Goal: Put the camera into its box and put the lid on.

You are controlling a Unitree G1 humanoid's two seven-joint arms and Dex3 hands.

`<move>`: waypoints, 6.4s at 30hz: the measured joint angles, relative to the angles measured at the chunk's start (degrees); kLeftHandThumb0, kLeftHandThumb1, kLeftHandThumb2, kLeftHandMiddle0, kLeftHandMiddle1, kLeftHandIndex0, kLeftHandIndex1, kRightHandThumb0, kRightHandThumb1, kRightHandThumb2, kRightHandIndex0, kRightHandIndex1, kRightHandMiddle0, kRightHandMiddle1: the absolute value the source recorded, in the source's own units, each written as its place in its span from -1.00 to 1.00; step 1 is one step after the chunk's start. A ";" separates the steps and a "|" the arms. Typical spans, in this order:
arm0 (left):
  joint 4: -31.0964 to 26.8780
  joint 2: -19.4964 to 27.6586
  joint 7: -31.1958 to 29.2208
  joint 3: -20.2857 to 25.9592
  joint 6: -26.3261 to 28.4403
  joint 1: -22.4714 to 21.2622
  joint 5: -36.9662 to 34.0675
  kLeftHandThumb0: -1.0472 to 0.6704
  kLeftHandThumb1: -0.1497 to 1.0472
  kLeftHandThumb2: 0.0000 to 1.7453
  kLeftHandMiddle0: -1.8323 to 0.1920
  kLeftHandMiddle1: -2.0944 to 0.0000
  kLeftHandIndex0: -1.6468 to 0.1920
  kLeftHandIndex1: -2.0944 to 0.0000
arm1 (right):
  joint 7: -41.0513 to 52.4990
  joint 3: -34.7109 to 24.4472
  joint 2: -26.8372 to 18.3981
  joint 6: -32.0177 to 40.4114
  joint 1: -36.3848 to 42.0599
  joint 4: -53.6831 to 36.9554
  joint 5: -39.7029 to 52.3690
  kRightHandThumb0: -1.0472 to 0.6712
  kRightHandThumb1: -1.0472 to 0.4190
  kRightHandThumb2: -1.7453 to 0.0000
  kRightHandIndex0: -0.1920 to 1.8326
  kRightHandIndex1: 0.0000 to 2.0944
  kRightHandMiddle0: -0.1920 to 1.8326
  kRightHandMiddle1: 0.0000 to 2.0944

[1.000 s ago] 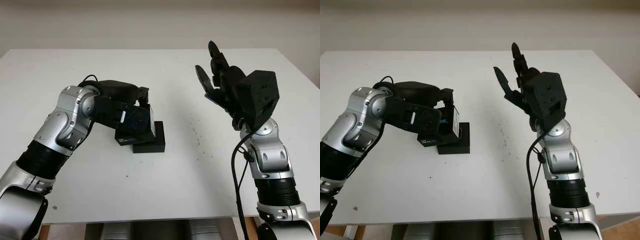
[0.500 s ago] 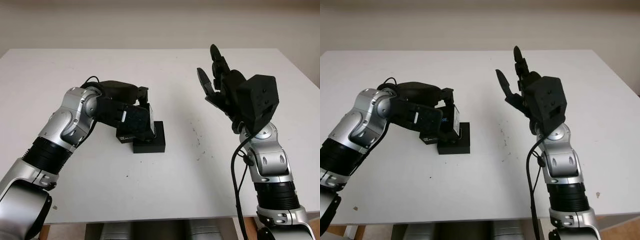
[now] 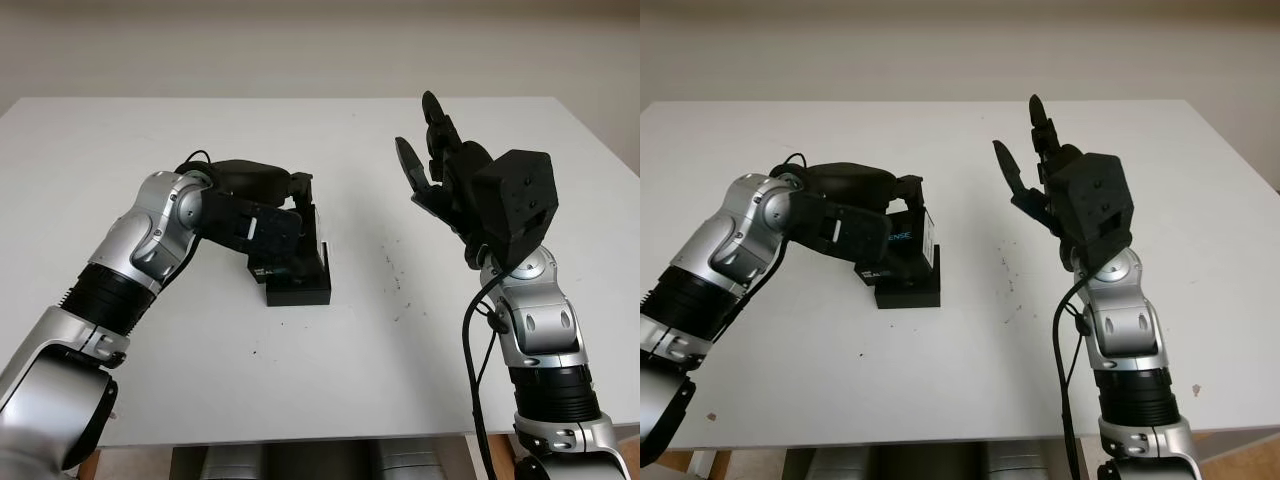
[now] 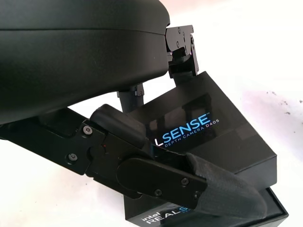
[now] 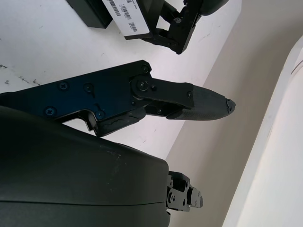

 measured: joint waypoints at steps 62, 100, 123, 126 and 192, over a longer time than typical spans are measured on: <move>-3.08 1.67 0.89 -4.12 -4.81 1.88 0.06 -0.08 1.00 -0.74 0.14 -1.00 0.42 -1.00 | -0.25 0.66 0.74 3.17 2.20 -2.01 0.00 -0.64 -1.00 0.35 -1.00 -1.00 -0.99 -0.96; -4.19 -1.00 -2.44 -6.32 0.09 1.07 5.51 -0.33 1.00 -0.65 0.60 -1.00 0.92 -0.57 | -0.63 0.87 2.27 2.67 3.06 -2.96 0.10 -0.64 -1.00 0.36 -1.00 -1.00 -1.00 -0.96; -9.38 -2.79 -7.65 -9.14 4.60 0.74 11.82 -0.75 1.00 -0.35 1.00 1.00 1.00 1.00 | -2.07 0.91 3.37 1.66 3.17 -1.96 -0.09 -0.64 -1.00 0.36 -1.00 -0.98 -0.98 -0.95; -8.28 -4.12 -7.66 -9.07 5.10 0.59 11.15 -0.74 1.00 -0.32 1.00 1.00 1.00 1.00 | -2.04 0.91 3.37 1.64 3.18 -1.93 -0.10 -0.65 -1.00 0.36 -1.00 -0.98 -0.97 -0.95; -12.14 -14.39 31.41 36.74 8.02 22.90 -49.07 -0.71 1.00 -0.21 1.00 1.00 1.00 1.00 | -3.13 -0.70 7.45 -5.99 -0.71 11.02 4.23 -0.77 -1.00 0.25 -1.00 -1.00 -1.00 -1.00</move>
